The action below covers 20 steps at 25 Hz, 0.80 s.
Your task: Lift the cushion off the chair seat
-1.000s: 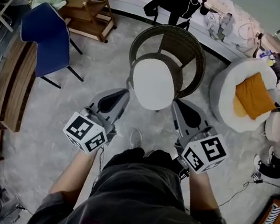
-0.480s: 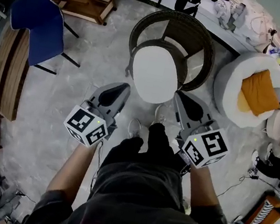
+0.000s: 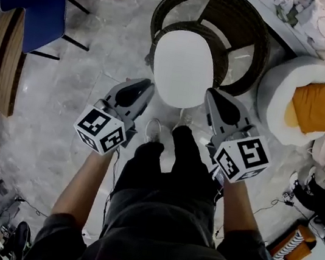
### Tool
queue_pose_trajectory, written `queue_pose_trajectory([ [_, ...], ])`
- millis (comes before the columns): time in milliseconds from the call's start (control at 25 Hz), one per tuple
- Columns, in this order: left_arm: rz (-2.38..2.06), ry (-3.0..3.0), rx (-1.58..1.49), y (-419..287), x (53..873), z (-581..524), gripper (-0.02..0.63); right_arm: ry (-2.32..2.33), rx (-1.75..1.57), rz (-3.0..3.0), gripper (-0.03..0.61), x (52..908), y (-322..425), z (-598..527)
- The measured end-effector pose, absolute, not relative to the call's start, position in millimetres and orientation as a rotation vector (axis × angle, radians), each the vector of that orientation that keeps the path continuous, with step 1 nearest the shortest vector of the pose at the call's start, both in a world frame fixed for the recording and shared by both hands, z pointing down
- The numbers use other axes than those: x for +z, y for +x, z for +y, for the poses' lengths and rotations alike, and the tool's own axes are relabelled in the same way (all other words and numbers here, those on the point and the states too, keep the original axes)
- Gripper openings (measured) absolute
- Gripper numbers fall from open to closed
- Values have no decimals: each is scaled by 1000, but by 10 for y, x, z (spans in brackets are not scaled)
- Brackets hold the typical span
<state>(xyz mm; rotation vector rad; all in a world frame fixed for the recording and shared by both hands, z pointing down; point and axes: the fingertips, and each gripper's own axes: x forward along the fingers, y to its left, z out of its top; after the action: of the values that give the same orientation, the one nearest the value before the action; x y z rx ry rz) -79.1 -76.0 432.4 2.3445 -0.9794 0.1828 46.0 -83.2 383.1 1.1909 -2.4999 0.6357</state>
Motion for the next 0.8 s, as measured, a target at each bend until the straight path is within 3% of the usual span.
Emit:
queue_pose_trajectory([
  [120, -994, 2290, 210, -765, 4715, -819, 81, 1154, 657, -2500, 14, 4100, 473, -937],
  [800, -1077, 1976, 255, -848, 6854, -805, 169, 1001, 763, -2463, 15, 5417, 617, -1166],
])
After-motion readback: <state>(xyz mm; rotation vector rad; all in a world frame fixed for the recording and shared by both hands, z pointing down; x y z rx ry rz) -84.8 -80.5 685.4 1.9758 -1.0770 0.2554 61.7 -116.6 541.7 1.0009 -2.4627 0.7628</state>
